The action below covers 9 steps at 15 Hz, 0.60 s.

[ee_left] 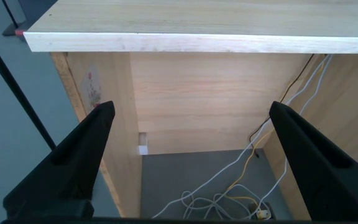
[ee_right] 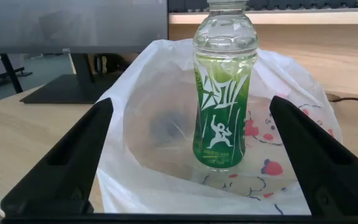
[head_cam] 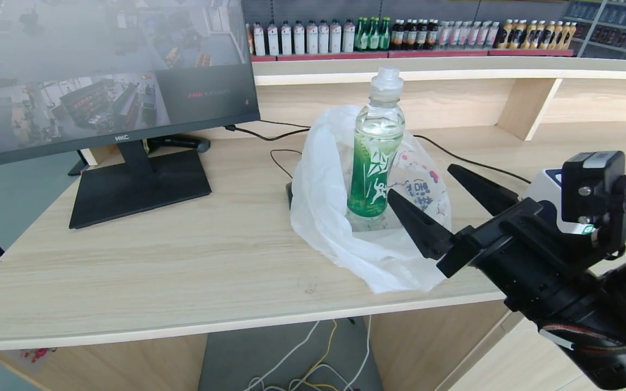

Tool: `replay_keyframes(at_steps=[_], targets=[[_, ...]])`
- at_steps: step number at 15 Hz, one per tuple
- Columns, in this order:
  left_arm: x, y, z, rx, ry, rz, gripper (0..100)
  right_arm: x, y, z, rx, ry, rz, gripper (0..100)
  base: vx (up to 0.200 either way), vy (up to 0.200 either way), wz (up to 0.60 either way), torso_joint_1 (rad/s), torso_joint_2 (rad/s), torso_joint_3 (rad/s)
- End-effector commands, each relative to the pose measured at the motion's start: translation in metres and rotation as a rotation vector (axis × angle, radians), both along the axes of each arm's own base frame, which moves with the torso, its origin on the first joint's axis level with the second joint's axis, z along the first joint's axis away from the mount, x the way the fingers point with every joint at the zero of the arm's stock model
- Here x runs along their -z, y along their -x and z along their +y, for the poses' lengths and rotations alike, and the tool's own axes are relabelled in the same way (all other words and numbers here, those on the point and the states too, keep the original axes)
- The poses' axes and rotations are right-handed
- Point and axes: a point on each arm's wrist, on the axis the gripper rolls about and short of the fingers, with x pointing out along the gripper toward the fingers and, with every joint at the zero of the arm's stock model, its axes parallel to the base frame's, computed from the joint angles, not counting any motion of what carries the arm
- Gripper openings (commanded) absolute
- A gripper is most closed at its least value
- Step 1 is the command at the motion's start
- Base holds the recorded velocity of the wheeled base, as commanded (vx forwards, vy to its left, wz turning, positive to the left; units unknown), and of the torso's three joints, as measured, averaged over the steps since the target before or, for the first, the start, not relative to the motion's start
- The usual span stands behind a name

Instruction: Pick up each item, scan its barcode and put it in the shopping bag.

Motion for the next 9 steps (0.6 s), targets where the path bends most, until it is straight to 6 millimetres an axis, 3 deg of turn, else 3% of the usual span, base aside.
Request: replay_keyframes(at_steps=[1,6,9], targets=[[0.000,0.000,0.000,0.000,0.001,-0.001,100,-0.004,0.005,-0.007,0.009,-0.006,-0.017,100,0.000,-0.200,0.00,0.002,0.00,0.007],[0.000,0.000,0.000,0.000,0.002,-0.001,100,-0.015,-0.001,-0.002,0.004,-0.042,-0.049,100,0.000,-0.200,0.00,0.004,0.00,0.001],[0.000,0.000,0.000,0.000,0.004,-0.001,100,-0.012,-0.001,-0.002,0.004,-0.032,-0.038,100,0.000,-0.200,0.00,0.001,0.00,0.002]])
